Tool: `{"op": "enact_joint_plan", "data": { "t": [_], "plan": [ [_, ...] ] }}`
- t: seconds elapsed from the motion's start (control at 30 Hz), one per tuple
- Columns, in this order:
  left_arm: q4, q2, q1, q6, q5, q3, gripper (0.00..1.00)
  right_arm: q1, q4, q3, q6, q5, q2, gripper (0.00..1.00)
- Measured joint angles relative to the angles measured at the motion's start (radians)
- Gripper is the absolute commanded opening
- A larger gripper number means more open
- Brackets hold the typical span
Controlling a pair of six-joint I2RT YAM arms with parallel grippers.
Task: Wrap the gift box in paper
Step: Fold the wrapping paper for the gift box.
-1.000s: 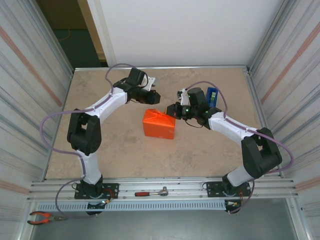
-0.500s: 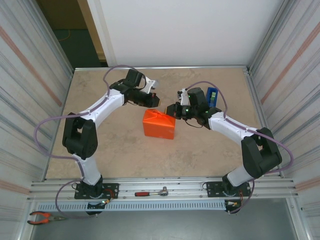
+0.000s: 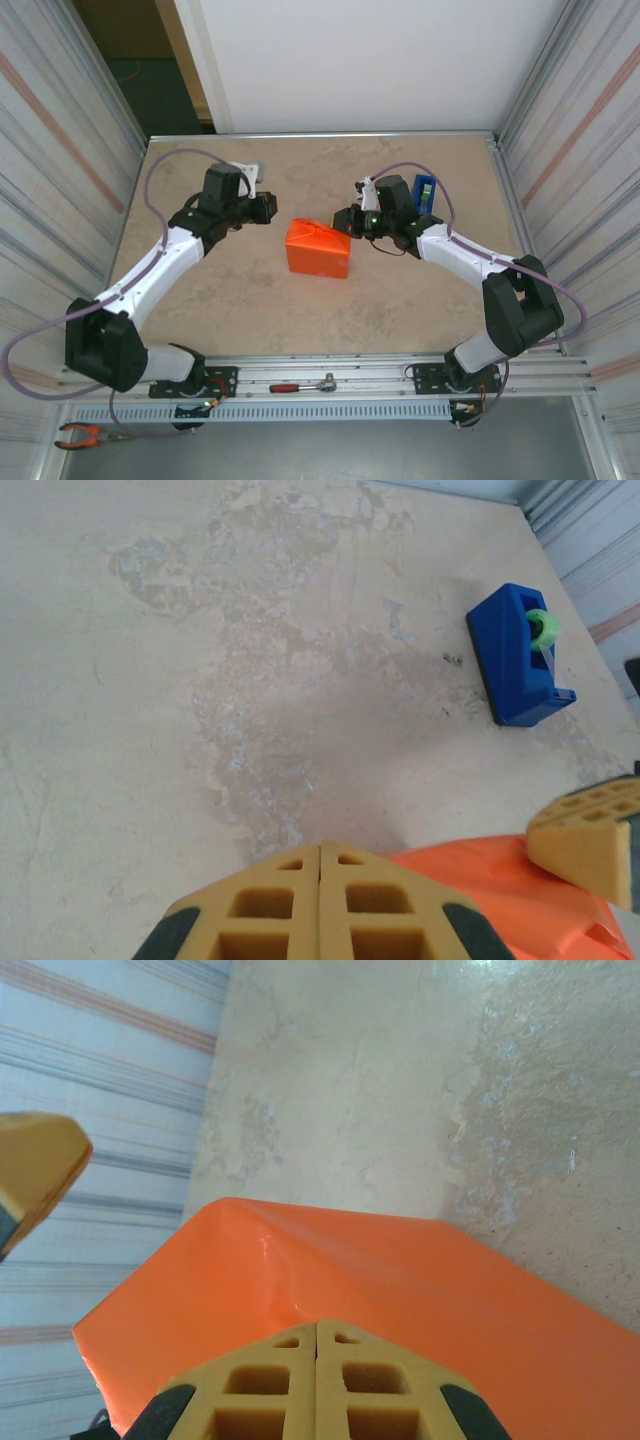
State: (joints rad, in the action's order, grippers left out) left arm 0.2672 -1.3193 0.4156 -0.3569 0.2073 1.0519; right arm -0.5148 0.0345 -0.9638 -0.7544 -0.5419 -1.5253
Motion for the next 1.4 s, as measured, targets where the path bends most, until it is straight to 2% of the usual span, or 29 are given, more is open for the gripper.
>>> {"op": "enact_joint_plan", "data": {
  "t": [0.17,0.53,1.03,1.27,1.4],
  "plan": [
    [-0.039,0.0,0.072,-0.034,-0.047,-0.059,0.0,0.0,0.004,0.0,0.0,0.0,-0.002,0.0],
    [-0.11,-0.108,0.171,-0.061,-0.121,-0.056,0.0,0.002,0.014,0.005,0.0,0.004,-0.003,0.0],
    [-0.143,-0.117,0.327,-0.06,-0.22,-0.056,0.0,0.004,0.018,0.006,0.0,0.003,-0.003,0.0],
    [-0.16,-0.065,0.324,-0.04,-0.212,-0.069,0.0,0.004,0.019,0.008,0.0,0.003,-0.003,0.0],
    [-0.161,-0.014,0.249,-0.034,-0.158,-0.026,0.0,0.004,0.019,0.008,0.0,0.003,-0.003,0.0]
  ]
}}
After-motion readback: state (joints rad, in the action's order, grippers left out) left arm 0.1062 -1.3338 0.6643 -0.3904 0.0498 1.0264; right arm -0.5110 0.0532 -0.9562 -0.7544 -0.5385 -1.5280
